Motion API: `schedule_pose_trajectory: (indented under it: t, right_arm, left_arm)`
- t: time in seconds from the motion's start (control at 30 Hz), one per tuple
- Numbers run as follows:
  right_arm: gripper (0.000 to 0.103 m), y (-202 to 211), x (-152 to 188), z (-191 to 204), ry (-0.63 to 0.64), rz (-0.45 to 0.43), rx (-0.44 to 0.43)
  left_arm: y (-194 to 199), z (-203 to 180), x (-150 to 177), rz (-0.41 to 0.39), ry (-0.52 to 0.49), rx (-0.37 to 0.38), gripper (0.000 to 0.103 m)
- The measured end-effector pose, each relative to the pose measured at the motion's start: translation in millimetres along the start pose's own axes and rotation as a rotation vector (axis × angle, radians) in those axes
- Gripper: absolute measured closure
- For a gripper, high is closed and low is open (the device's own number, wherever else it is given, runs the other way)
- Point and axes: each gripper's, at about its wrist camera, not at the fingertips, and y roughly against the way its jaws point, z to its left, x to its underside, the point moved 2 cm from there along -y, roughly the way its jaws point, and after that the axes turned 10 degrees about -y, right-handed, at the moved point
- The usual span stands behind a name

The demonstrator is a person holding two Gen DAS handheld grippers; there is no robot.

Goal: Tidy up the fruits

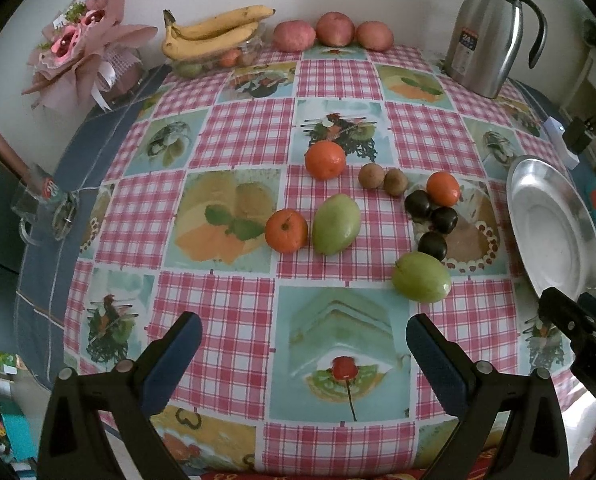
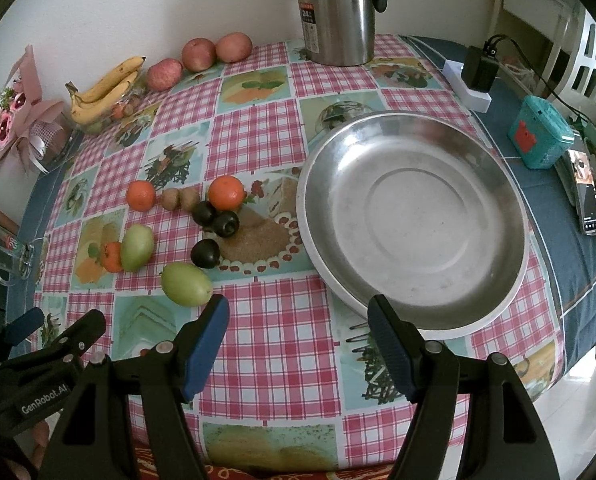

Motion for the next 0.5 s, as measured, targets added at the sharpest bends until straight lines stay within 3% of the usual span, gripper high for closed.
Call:
schedule_pose_trajectory:
  t: [0.5]
  right_arm:
    - [0.03,-0.3,0.2,-0.5,-0.003,0.002,-0.002]
  left_arm:
    - [-3.9,1.1,0.2,0.018,0.017,0.013,0.0]
